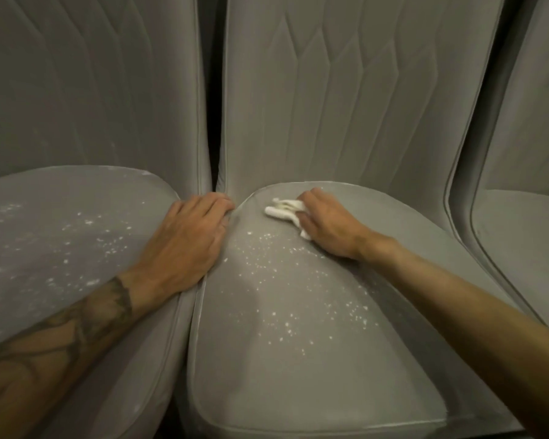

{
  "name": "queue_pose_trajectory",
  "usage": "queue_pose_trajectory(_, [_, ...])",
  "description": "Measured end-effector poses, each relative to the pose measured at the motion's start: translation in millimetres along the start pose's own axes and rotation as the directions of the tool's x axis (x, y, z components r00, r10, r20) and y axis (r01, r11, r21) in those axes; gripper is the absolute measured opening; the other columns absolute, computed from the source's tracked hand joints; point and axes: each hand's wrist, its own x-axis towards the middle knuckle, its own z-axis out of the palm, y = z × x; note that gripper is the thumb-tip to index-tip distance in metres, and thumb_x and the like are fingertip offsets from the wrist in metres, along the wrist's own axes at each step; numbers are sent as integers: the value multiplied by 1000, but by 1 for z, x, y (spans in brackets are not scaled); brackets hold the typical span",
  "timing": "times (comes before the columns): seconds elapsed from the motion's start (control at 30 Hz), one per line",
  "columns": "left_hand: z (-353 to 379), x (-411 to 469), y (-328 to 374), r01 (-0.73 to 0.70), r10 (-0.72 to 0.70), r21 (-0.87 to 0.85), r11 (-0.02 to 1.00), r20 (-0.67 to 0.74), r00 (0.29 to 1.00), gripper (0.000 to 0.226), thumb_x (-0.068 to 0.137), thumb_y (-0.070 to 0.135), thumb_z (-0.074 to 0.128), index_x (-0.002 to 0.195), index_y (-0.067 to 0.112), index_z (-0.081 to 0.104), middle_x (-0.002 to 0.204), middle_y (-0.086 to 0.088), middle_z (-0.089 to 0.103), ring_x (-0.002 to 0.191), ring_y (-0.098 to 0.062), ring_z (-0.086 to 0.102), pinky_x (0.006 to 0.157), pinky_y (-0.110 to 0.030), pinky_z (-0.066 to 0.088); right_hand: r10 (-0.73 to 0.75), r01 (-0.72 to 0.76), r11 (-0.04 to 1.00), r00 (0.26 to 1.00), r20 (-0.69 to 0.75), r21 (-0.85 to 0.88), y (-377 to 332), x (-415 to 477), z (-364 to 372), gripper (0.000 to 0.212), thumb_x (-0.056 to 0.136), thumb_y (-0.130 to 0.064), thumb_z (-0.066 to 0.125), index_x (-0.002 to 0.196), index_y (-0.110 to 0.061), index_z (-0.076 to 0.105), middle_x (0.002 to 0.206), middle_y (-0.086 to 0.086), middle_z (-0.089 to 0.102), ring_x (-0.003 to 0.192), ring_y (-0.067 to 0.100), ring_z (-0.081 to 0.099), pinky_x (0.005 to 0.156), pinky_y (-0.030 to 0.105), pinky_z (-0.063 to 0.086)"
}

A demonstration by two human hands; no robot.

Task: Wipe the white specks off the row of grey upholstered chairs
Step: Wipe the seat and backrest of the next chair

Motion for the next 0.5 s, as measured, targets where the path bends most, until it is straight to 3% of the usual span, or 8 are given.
queue_pose_trajectory(0.07, [1,-1,-1,13,-13,13,1000,-1,1000,33,109,25,35,131,14,57,142,-6,53,124,-24,54,101,-43,43,127,-128,991,991,-36,-27,9,10,-4,25,105,-20,44,120,-3,53,122,18,53,111,35,49,97,40,38])
queue_pose_trajectory(0.13, [2,0,-1,15,-15,26,1000,-10,1000,34,109,25,37,131,12,59,146,-8,51,126,-26,53,102,-45,44,146,-149,988,988,-56,-39,-1,16,-2,26,105,-20,43,122,-2,52,124,19,53,113,36,48,99,41,37])
queue_pose_trajectory(0.33, [3,-1,-4,-15,17,49,999,-32,999,34,108,27,37,131,15,59,146,-7,48,125,-25,53,99,-44,44,-188,184,980,981,45,72,-24,-18,3,23,104,-27,44,121,-13,53,113,7,52,100,21,47,91,32,36])
queue_pose_trajectory(0.37, [3,-1,-5,-21,22,49,999,-30,999,34,108,27,36,130,15,60,147,-8,48,125,-25,53,99,-44,43,-166,164,985,984,56,47,-15,-16,-2,24,104,-25,45,122,-11,53,115,9,52,102,23,48,93,33,36])
queue_pose_trajectory(0.5, [1,-2,-3,-34,35,53,998,-22,999,35,108,27,36,130,14,61,147,-9,49,126,-26,53,100,-45,44,149,-150,987,988,-30,-54,15,-1,-13,27,105,-20,45,123,-2,52,123,20,52,112,37,49,98,43,37])
